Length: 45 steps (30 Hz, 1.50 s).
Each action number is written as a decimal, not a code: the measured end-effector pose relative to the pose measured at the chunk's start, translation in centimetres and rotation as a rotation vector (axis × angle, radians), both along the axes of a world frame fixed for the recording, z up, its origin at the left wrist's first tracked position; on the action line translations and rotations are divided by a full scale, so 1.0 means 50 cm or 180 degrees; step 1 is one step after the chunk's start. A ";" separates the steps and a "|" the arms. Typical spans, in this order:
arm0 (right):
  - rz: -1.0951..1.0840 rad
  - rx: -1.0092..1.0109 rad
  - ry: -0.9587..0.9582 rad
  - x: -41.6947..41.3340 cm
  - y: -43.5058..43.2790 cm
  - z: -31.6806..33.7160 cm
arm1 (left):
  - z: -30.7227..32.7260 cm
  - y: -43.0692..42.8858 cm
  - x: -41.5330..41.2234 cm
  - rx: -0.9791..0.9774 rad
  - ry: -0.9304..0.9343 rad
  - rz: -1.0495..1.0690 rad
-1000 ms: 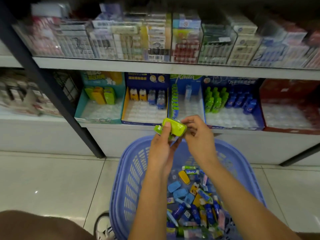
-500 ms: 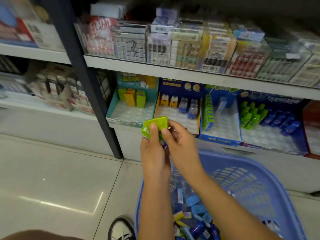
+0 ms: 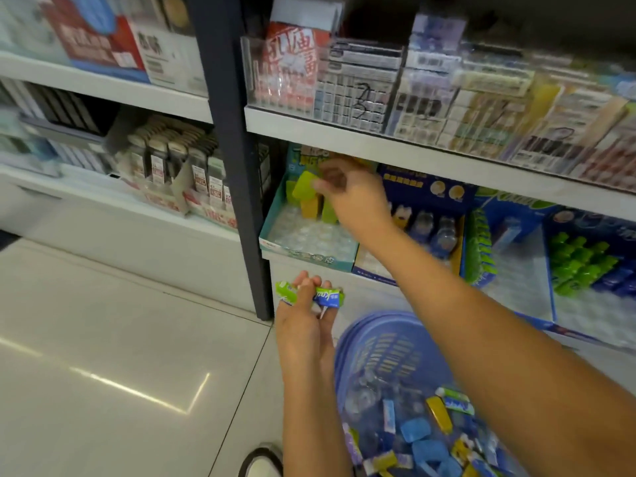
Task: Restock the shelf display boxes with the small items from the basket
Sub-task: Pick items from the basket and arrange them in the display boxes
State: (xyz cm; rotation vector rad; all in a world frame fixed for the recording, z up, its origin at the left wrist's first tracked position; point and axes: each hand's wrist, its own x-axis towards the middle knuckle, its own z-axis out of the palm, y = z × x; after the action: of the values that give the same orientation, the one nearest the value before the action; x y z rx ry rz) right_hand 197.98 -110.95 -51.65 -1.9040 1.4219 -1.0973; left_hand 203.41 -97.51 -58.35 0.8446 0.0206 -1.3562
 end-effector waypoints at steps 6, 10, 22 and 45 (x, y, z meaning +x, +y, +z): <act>0.0134 0.0301 0.0905 0.052 -0.103 -0.023 | -0.028 -0.004 0.040 0.0035 0.0148 -0.0009; 0.0301 0.0128 0.1737 0.068 -0.111 -0.035 | -0.036 -0.006 0.040 0.0082 0.0198 -0.0050; 0.0206 -0.0305 0.2329 0.072 -0.107 -0.047 | -0.044 -0.006 0.036 0.0151 0.0291 -0.0125; 0.0218 0.0429 0.0518 -0.118 0.152 -0.055 | 0.023 0.009 -0.013 -0.0405 -0.0093 -0.0146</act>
State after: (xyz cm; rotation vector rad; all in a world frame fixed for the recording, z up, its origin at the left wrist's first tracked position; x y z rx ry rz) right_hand 192.05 -103.34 -54.43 -1.9656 1.4663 -0.8092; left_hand 202.75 -97.08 -57.21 0.7615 -0.1075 -1.3728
